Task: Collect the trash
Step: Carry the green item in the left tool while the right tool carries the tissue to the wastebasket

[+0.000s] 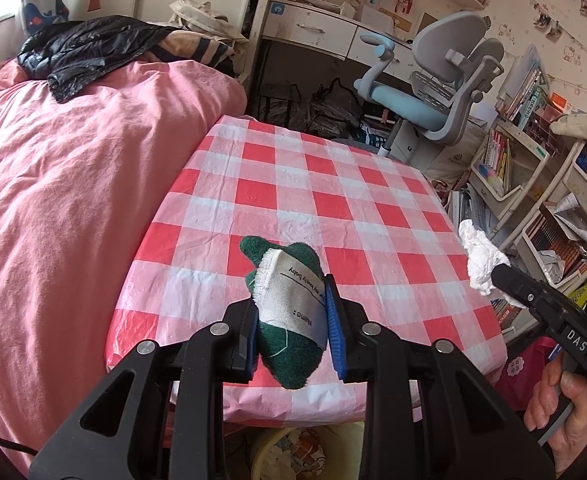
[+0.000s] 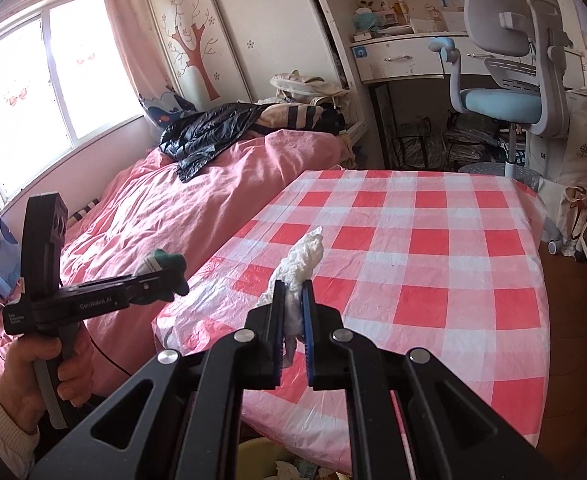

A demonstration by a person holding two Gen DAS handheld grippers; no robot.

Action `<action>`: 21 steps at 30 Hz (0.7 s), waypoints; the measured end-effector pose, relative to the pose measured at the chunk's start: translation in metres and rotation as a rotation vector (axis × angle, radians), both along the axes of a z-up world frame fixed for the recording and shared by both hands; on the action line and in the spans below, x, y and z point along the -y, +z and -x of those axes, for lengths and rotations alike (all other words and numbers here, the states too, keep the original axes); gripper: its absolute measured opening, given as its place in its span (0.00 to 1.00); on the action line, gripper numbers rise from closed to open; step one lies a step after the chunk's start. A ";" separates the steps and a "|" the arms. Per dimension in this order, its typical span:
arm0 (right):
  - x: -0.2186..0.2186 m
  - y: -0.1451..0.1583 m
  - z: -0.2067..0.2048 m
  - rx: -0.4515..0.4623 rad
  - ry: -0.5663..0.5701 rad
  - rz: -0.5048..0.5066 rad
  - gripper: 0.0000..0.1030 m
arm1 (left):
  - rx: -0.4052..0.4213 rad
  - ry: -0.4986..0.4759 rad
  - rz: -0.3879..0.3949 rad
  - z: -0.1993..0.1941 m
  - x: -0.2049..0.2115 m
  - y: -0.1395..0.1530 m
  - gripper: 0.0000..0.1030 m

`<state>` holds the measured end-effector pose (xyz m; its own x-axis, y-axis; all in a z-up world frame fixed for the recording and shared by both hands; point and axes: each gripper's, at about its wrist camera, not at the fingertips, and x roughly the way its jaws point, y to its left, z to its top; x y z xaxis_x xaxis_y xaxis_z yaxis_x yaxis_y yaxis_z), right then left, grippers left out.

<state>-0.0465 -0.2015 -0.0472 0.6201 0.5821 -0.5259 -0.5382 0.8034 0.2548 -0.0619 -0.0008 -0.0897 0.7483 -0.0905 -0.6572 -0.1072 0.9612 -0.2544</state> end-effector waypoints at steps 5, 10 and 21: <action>-0.010 -0.005 0.006 -0.002 0.042 0.046 0.09 | 0.010 0.001 0.005 0.001 0.000 0.001 0.26; -0.026 -0.018 0.023 -0.029 0.111 0.102 0.09 | 0.008 0.009 0.011 0.001 -0.004 0.000 0.26; -0.062 -0.077 0.086 -0.144 0.320 0.301 0.09 | -0.002 0.002 -0.005 0.008 -0.004 -0.003 0.26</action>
